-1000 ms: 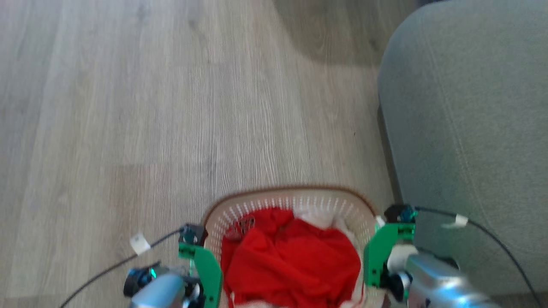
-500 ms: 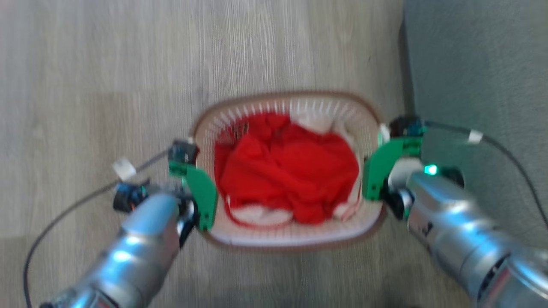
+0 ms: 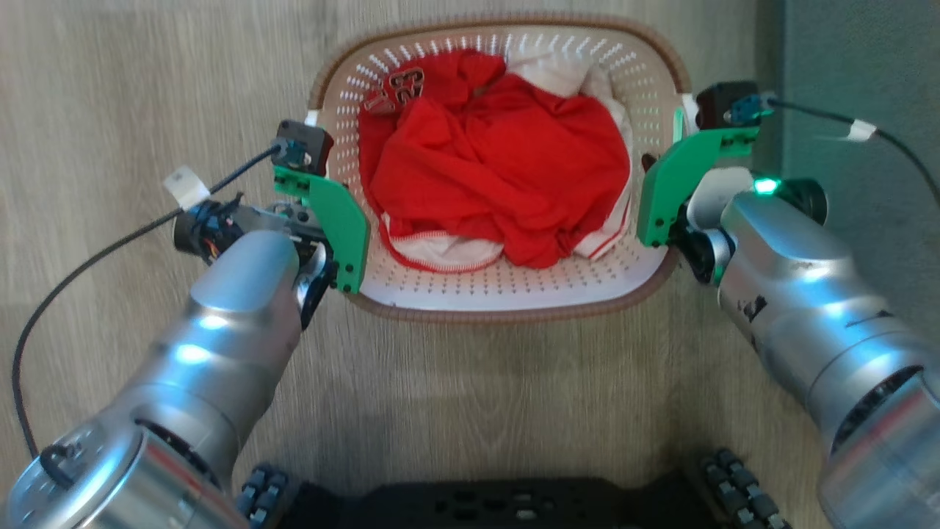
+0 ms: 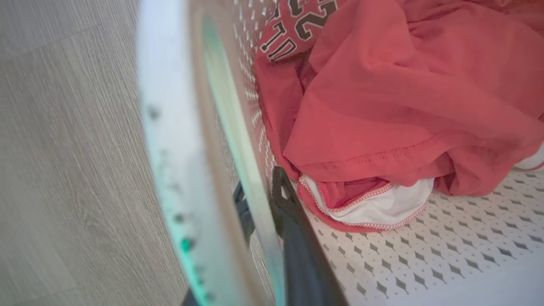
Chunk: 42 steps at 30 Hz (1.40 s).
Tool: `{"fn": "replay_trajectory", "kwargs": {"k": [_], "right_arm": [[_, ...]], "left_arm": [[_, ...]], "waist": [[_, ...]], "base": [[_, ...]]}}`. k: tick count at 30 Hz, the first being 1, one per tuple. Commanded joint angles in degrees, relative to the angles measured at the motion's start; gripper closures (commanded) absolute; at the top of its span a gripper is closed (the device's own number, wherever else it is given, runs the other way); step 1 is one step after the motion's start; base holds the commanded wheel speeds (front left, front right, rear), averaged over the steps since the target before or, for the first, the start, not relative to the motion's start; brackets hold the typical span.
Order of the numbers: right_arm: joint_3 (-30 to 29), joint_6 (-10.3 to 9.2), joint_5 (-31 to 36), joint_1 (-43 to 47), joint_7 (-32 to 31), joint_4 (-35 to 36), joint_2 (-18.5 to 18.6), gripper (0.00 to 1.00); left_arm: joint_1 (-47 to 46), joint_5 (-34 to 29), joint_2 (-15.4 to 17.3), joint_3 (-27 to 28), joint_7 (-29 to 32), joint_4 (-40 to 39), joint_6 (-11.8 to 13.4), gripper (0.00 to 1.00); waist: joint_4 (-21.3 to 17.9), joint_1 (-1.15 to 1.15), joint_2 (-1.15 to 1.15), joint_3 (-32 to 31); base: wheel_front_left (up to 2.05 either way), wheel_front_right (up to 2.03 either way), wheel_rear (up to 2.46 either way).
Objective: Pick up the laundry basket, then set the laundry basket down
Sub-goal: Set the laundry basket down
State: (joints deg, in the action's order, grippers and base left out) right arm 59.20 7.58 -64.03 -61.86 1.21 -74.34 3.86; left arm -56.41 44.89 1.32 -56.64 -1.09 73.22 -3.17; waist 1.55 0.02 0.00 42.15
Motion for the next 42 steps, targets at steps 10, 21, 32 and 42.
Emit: {"fn": "replay_trajectory", "kwargs": {"k": [10, 21, 32, 42], "right_arm": [[-6.2, -0.09, 8.5, -1.7, 1.2, 0.4, 0.0, 1.0], [-13.7, -0.09, 16.5, -1.9, 0.9, 0.4, -0.7, 1.0], [-20.7, -0.09, 23.6, -1.3, 0.2, 0.4, -1.0, 1.0], [-22.6, -0.09, 25.6, -1.2, 0.5, 0.4, -1.0, 1.0]], "left_arm": [[-3.3, -1.1, 1.6, -0.3, -1.6, 0.3, 0.9, 1.0], [-4.9, -1.0, 1.6, -1.4, -1.7, 0.4, 1.1, 1.0], [-5.3, -0.2, 1.6, -2.5, -1.5, -0.1, 1.1, 1.0], [-5.4, 0.7, 1.6, -3.4, -1.3, -0.2, 1.7, 1.0]], "waist": [[0.3, -0.02, 0.0, 8.0], [0.5, -0.02, 0.0, 10.6], [0.8, -0.02, 0.0, 11.4], [1.0, -0.02, 0.0, 11.8]], "base": [[0.0, 0.0, 0.0], [0.0, 0.0, 0.0], [0.0, 0.0, 0.0], [0.0, 0.0, 0.0]]}}
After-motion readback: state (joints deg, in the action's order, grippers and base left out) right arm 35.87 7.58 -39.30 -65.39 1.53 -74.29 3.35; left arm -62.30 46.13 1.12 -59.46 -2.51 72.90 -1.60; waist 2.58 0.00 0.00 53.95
